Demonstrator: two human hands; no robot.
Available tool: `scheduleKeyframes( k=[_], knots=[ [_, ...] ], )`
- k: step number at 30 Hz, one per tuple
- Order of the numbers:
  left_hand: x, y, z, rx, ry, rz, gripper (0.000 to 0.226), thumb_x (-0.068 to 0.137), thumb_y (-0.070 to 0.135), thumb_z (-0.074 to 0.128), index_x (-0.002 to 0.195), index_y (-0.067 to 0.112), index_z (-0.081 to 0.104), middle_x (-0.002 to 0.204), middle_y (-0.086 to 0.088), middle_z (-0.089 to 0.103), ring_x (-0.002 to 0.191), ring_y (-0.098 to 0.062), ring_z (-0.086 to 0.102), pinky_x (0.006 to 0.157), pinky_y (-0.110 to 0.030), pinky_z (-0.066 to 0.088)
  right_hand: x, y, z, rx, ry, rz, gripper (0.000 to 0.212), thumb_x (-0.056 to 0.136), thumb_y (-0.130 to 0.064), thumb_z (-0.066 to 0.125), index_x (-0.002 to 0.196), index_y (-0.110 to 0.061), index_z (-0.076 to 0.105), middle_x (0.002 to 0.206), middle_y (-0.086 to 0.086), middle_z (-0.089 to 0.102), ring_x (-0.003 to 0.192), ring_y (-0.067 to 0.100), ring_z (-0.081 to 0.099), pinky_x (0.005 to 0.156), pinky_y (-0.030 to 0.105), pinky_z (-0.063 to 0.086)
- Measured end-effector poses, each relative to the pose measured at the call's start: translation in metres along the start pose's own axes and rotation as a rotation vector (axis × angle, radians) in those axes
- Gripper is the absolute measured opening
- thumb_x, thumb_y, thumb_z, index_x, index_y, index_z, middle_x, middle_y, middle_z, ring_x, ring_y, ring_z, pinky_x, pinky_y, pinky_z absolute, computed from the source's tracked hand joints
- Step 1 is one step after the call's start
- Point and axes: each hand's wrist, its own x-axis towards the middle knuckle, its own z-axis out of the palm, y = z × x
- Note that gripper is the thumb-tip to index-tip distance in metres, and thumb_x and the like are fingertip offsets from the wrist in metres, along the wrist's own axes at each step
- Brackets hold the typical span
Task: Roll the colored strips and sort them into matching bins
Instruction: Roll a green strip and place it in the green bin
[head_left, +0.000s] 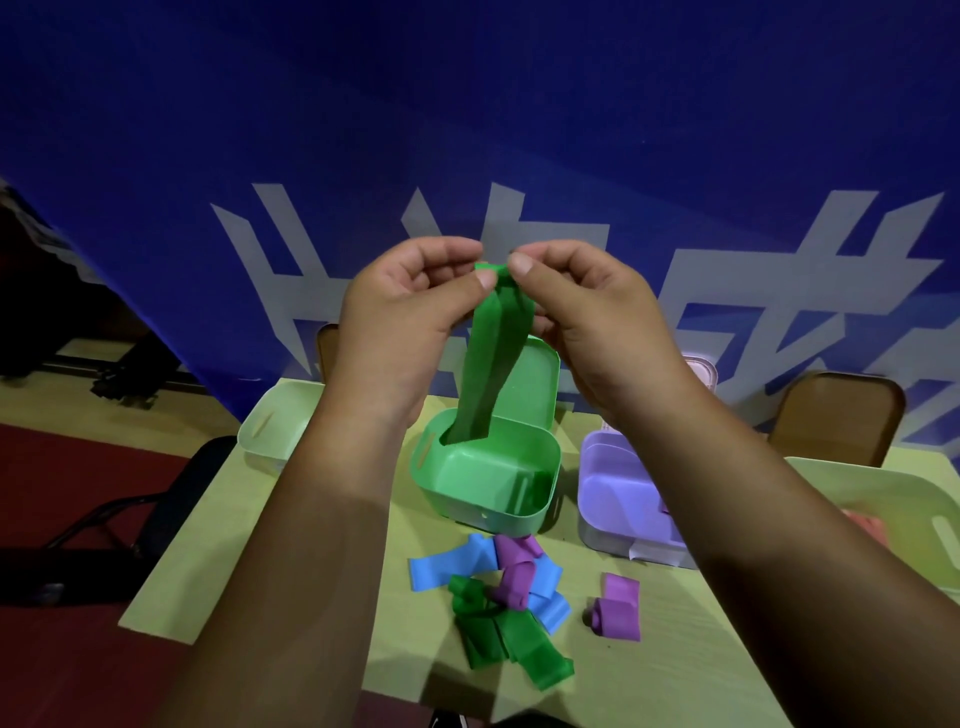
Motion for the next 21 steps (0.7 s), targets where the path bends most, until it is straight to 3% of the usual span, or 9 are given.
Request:
scheduleKeyframes(
  k=[3, 5, 12, 17, 19, 21],
  knots=[
    [-0.001, -0.001, -0.003, 0.010, -0.023, 0.007, 0.029, 0.093, 0.002, 0.080, 0.121, 0.011, 0.077, 0.110, -0.013, 0.078, 0.108, -0.027, 0.076, 0.093, -0.038, 0.063, -0.003, -0.002, -0.003, -0.002, 0.004, -0.017, 0.014, 0.100, -0.017, 0.075, 0.113, -0.012, 0.076, 0.087, 0.005, 0.072, 0.078, 0.017, 0.064, 0.073, 0.031, 0.053],
    [-0.002, -0.002, -0.004, 0.003, -0.043, -0.002, 0.031, 0.093, 0.001, 0.079, 0.123, 0.010, 0.075, 0.112, -0.013, 0.078, 0.110, -0.026, 0.076, 0.094, -0.037, 0.062, -0.004, -0.002, -0.004, 0.005, 0.002, -0.035, 0.017, 0.100, -0.011, 0.074, 0.116, -0.011, 0.075, 0.088, 0.002, 0.073, 0.083, 0.015, 0.069, 0.076, 0.028, 0.057],
    [-0.007, -0.002, -0.003, -0.010, -0.061, -0.032, 0.026, 0.096, 0.013, 0.080, 0.121, 0.008, 0.075, 0.116, -0.017, 0.079, 0.114, -0.036, 0.076, 0.104, -0.058, 0.059, -0.007, -0.007, -0.002, 0.003, -0.018, -0.098, 0.024, 0.099, -0.001, 0.071, 0.122, -0.008, 0.071, 0.107, 0.014, 0.077, 0.105, 0.028, 0.076, 0.098, 0.039, 0.062],
    [-0.011, 0.001, -0.003, 0.036, -0.039, 0.016, 0.023, 0.097, 0.010, 0.078, 0.120, 0.010, 0.076, 0.110, -0.015, 0.079, 0.108, -0.033, 0.078, 0.098, -0.051, 0.064, -0.010, -0.008, -0.002, -0.029, -0.036, -0.128, 0.028, 0.098, 0.003, 0.071, 0.120, -0.013, 0.071, 0.112, 0.008, 0.080, 0.113, 0.023, 0.075, 0.104, 0.044, 0.060],
    [-0.012, 0.002, -0.004, 0.035, -0.035, 0.035, 0.023, 0.097, 0.007, 0.078, 0.120, 0.009, 0.076, 0.110, -0.014, 0.079, 0.108, -0.032, 0.078, 0.098, -0.048, 0.064, -0.011, -0.007, -0.002, -0.013, -0.042, -0.093, 0.027, 0.098, -0.002, 0.073, 0.122, -0.014, 0.071, 0.111, 0.007, 0.079, 0.109, 0.022, 0.076, 0.099, 0.041, 0.062],
    [-0.012, 0.003, -0.005, 0.029, -0.041, 0.040, 0.024, 0.097, 0.005, 0.077, 0.120, 0.010, 0.076, 0.110, -0.012, 0.080, 0.109, -0.030, 0.077, 0.098, -0.046, 0.063, -0.012, -0.008, -0.001, -0.029, -0.040, -0.056, 0.022, 0.099, -0.015, 0.076, 0.121, -0.017, 0.074, 0.101, 0.004, 0.077, 0.092, 0.017, 0.075, 0.083, 0.034, 0.060]
  ],
)
